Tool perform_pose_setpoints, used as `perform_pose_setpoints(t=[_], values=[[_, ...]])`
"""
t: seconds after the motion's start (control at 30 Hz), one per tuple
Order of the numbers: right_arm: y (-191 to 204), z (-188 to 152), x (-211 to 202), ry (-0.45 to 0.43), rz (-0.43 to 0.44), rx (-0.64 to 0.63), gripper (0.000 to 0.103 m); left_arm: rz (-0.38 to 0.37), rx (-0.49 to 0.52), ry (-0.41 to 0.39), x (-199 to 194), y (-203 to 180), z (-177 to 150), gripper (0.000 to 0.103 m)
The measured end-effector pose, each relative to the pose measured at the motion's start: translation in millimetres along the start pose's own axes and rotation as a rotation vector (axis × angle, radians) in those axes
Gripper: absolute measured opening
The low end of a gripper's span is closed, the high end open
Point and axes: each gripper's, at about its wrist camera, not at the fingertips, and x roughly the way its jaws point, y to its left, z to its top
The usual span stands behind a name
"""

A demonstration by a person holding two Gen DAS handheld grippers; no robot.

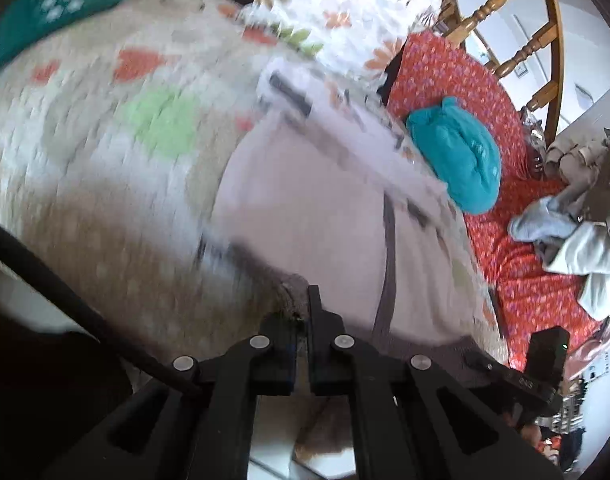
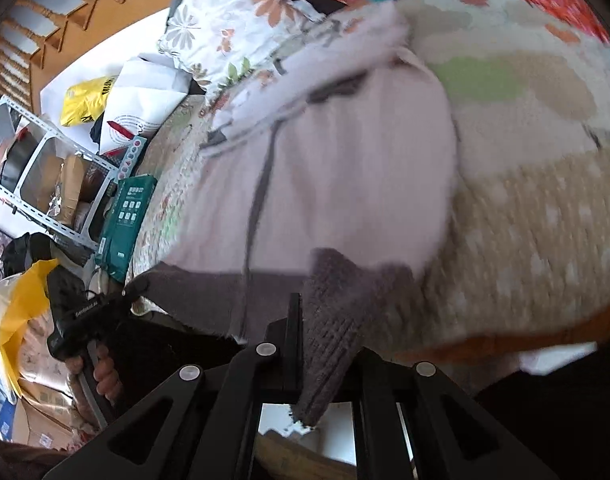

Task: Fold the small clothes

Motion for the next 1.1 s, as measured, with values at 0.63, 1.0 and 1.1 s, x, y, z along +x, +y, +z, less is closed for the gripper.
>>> perform_pose_setpoints(t=[0.63, 1.0, 1.1], values=[[-19.6, 269.6, 95.1, -0.142, -0.132, 0.059, 0.004, 0.091, 0.007, -0.149, 165.0, -33.6, 260.1, 0.003], [-88.9, 334.1, 117.0, -0.270, -0.159, 0.233, 0.077, 0.195, -0.013, -0.173, 191.8, -15.0, 282.6, 0.053], [-91.5, 333.3, 109.3, -0.276, -0.179, 0.246, 0.077, 0.198, -0.020, -0.167, 184.0, -13.7, 280.9, 0.055]])
